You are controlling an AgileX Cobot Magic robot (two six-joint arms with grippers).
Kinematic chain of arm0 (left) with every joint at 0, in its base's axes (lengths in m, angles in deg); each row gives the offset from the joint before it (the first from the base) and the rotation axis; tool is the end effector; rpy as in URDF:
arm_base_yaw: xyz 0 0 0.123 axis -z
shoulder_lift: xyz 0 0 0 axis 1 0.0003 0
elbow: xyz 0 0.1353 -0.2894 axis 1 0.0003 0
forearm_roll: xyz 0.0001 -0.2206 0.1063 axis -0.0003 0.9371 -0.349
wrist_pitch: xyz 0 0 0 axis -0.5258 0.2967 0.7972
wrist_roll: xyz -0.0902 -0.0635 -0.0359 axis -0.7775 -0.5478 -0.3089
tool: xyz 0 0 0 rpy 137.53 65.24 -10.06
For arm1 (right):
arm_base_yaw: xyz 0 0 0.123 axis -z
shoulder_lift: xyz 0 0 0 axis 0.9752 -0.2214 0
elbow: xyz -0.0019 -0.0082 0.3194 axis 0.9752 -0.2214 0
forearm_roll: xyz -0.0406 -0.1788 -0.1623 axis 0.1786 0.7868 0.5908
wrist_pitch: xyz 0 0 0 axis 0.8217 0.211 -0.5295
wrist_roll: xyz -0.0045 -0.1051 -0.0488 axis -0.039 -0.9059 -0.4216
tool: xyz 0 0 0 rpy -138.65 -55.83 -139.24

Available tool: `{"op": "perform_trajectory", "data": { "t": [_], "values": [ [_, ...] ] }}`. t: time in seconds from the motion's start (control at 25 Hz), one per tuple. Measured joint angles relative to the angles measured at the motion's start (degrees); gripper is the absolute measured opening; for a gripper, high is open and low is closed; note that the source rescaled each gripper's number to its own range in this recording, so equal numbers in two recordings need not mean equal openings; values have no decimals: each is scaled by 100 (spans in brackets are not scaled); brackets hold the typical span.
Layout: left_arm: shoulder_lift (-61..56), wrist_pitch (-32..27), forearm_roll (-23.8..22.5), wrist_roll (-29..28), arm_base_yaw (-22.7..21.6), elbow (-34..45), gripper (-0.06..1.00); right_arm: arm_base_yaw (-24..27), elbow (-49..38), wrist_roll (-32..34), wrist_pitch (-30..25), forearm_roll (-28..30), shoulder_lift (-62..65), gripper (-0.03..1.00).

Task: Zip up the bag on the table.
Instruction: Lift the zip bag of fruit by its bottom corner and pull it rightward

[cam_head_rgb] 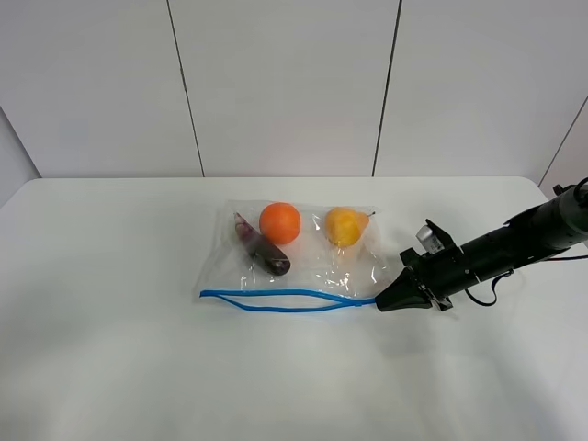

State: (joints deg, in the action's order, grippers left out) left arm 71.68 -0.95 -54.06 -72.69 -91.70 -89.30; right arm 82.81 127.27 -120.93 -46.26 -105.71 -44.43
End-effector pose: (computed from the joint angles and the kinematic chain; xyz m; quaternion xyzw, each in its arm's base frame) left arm -0.0377 -0.0089 0.2725 0.0036 0.8610 -0.0220 0.5081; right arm 0.3529 0.0573 0.0842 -0.0423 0.8962 0.4414 0.0153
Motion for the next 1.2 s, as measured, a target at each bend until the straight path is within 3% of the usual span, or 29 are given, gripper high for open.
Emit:
{"op": "perform_trajectory", "data": {
  "t": [0.52, 0.88, 1.2],
  "values": [
    [0, 0, 0, 0, 0, 0, 100, 0, 205, 26, -640, 57, 102, 0],
    [0, 0, 0, 0, 0, 0, 100, 0, 828, 707, -821, -28, 877, 0],
    [0, 0, 0, 0, 0, 0, 100, 0, 879, 1239, -829, -31, 1284, 0]
  ]
}}
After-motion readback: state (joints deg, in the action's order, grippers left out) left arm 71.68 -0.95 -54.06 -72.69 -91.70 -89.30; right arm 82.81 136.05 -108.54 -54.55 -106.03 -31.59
